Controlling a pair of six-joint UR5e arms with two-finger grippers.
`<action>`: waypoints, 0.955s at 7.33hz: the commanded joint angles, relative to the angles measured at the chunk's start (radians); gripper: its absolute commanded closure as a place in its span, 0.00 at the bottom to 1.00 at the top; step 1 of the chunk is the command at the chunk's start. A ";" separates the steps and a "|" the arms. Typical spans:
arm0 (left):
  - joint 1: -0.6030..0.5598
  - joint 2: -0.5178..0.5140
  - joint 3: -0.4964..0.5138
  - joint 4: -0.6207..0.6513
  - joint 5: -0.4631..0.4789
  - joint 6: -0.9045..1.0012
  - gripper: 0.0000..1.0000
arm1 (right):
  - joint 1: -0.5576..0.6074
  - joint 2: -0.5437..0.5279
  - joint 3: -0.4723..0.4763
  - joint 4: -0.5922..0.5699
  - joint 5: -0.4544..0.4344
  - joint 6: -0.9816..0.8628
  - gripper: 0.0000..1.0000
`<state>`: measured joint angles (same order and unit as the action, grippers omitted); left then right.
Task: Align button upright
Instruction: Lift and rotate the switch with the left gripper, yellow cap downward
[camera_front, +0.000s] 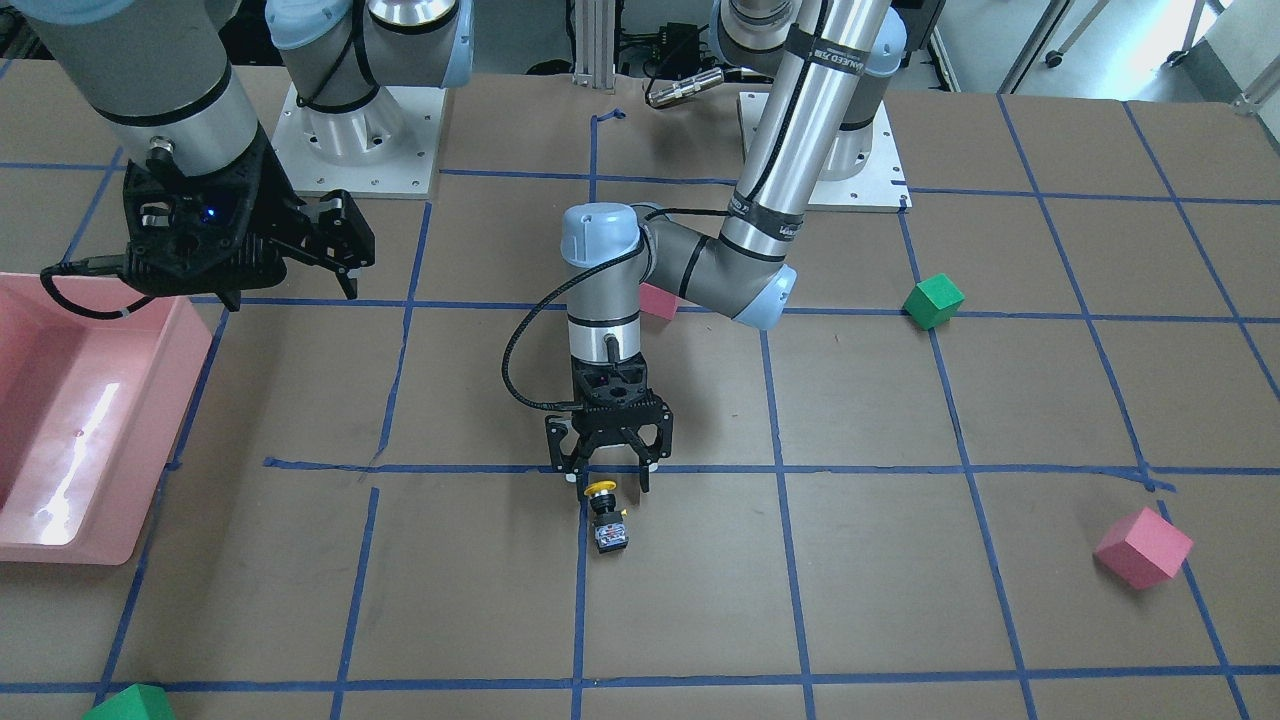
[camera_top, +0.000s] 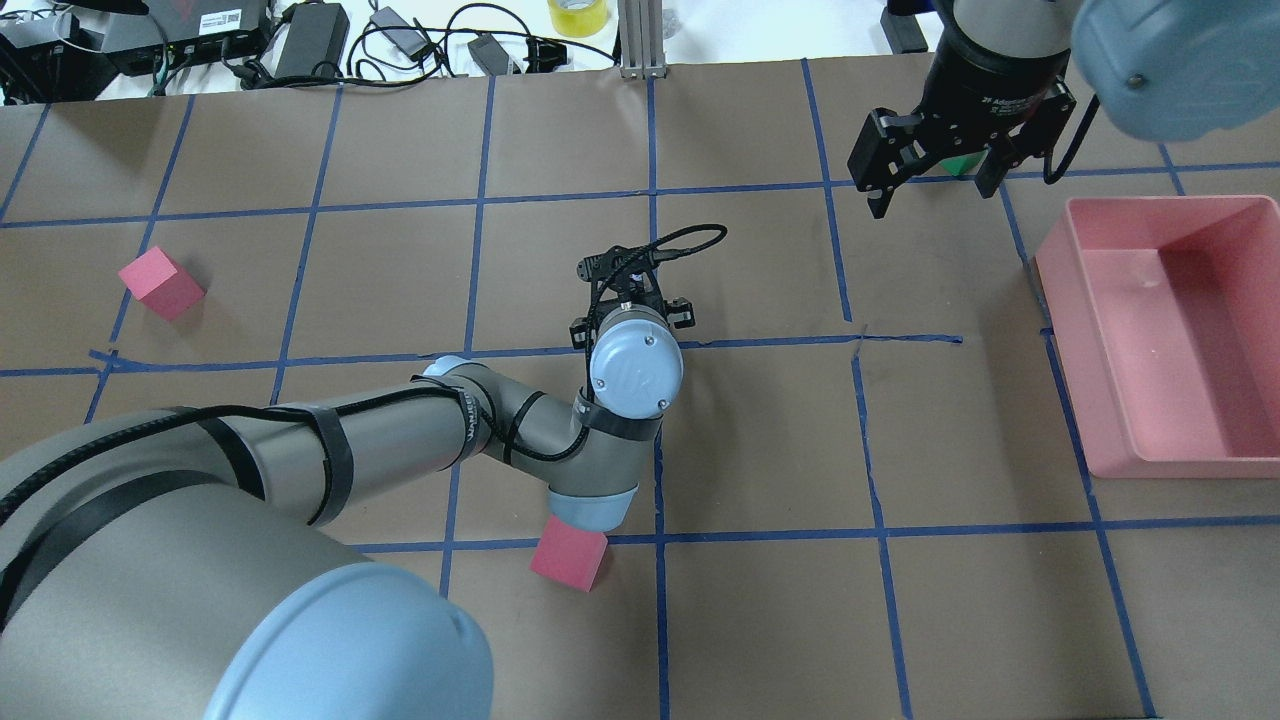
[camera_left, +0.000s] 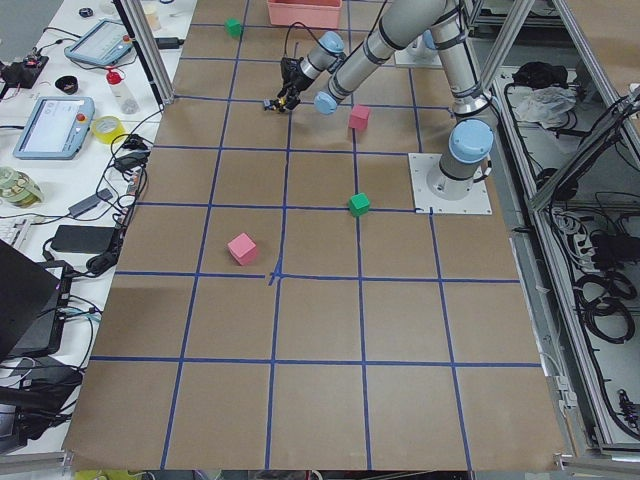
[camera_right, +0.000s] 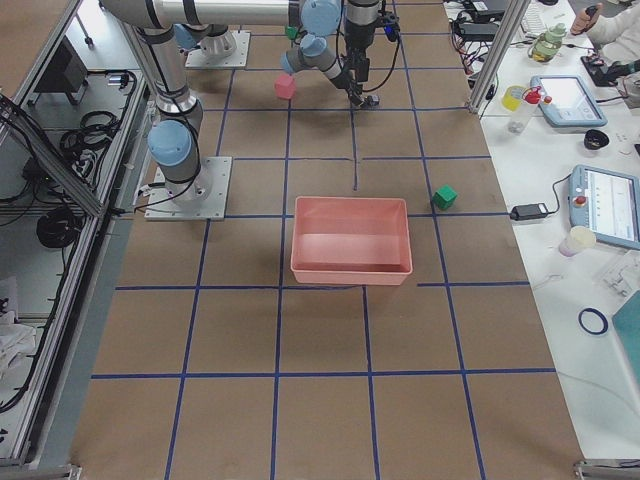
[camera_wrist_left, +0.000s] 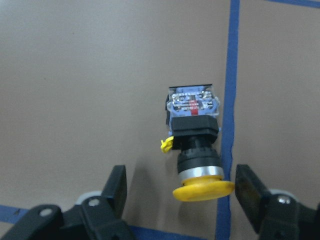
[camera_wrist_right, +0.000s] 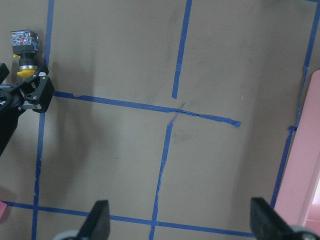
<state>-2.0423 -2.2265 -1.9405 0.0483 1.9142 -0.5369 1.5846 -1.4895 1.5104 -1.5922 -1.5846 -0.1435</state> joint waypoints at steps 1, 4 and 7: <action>-0.012 -0.013 0.011 0.012 0.025 0.003 0.41 | 0.001 -0.001 0.002 0.003 0.018 0.011 0.00; -0.022 -0.007 0.009 0.012 0.025 0.006 0.76 | 0.000 0.000 0.002 0.001 0.000 -0.002 0.00; -0.021 0.060 0.014 -0.010 0.016 0.096 0.99 | 0.000 -0.001 0.004 0.001 0.006 -0.004 0.00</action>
<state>-2.0640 -2.2005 -1.9294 0.0502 1.9340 -0.4925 1.5846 -1.4908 1.5138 -1.5907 -1.5793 -0.1466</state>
